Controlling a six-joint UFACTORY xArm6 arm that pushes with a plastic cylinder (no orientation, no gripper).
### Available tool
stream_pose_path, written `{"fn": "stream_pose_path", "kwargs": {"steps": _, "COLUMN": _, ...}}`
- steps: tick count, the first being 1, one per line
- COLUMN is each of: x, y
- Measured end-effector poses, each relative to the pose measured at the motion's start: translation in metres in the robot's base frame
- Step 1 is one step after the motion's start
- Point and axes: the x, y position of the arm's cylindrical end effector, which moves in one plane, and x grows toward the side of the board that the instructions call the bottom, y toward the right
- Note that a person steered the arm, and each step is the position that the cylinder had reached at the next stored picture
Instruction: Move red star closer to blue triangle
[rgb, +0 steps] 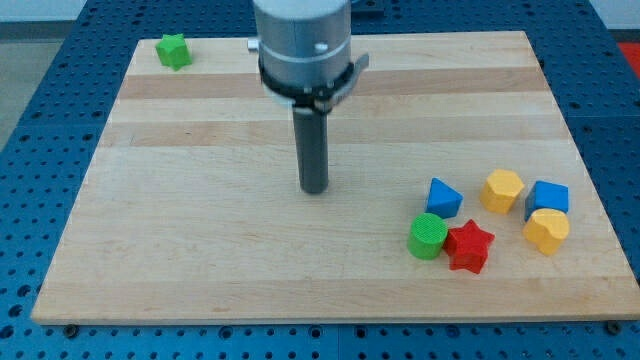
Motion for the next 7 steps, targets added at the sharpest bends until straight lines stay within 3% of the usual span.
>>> {"fn": "stream_pose_path", "kwargs": {"steps": 2, "x": 0.121, "y": 0.006}}
{"fn": "stream_pose_path", "kwargs": {"steps": 5, "x": 0.126, "y": 0.126}}
{"fn": "stream_pose_path", "kwargs": {"steps": 7, "x": 0.107, "y": 0.181}}
